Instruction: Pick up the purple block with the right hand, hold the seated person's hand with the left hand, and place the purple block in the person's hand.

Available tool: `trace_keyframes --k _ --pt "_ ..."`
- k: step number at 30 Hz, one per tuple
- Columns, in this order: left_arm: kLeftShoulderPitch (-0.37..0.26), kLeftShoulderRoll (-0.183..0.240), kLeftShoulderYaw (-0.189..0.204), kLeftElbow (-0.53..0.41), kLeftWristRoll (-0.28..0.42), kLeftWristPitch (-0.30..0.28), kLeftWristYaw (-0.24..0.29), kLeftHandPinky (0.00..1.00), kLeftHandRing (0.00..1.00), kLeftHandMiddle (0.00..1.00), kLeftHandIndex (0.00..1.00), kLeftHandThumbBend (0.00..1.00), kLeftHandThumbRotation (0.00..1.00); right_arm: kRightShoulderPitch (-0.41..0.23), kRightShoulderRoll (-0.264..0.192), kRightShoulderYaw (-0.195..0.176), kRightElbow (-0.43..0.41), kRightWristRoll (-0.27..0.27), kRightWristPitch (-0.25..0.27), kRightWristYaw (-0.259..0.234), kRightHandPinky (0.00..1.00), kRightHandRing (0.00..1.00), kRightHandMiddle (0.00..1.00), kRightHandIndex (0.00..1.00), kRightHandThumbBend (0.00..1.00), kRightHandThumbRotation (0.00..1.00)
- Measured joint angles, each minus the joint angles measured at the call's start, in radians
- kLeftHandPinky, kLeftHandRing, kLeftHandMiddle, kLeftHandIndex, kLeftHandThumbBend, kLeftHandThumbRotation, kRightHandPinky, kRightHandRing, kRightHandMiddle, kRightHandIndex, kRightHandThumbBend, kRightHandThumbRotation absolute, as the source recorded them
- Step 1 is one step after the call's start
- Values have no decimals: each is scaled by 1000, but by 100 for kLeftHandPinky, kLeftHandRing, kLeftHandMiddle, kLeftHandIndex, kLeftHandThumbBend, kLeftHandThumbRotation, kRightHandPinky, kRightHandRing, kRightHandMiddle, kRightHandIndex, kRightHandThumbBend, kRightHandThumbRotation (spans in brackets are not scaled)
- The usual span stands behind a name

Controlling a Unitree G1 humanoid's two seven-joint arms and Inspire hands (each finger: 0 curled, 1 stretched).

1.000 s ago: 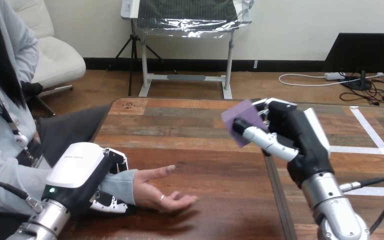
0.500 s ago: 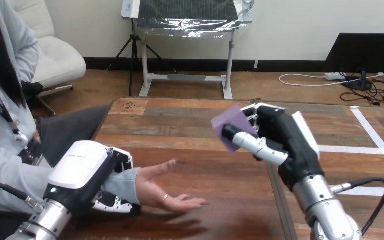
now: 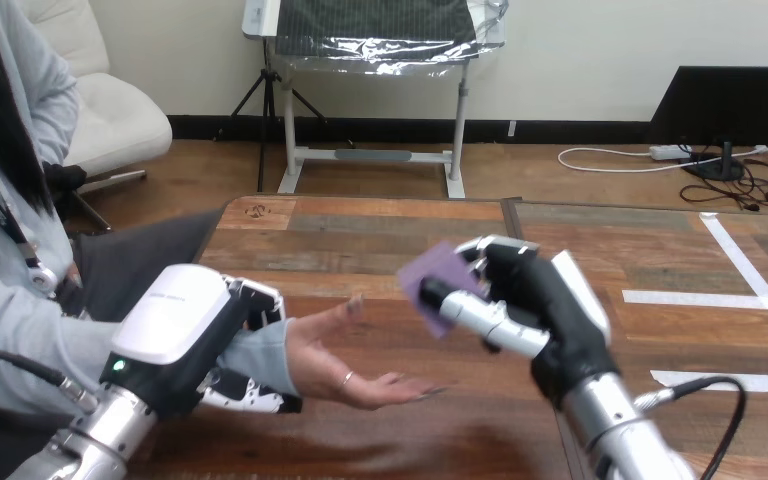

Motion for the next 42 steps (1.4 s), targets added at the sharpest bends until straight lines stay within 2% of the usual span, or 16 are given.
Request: trace_keyframes --k 5,15,24,30,42 --pt "10 0 16 -48 -19 0 -34 24 24 27 28 90 20 22 8 25 0 -9 7 1 1 6 11 14 26 30" --pt "23 -3 45 -146 -33 19 -102 24 23 26 28 91 20 65 26 73 -4 -48 7 1 3 7 12 16 24 21" --pt "24 -7 61 -198 -34 26 -123 23 23 26 28 93 20 97 25 107 -45 -71 6 12 3 7 12 16 23 14" --pt "24 -11 67 -212 -34 33 -128 23 23 26 28 94 22 114 21 118 -101 -114 8 2 3 8 13 16 25 18" --pt "23 -25 76 -236 -34 53 -158 22 23 27 28 95 23 151 28 133 -198 -163 36 -13 2 7 12 14 24 18"
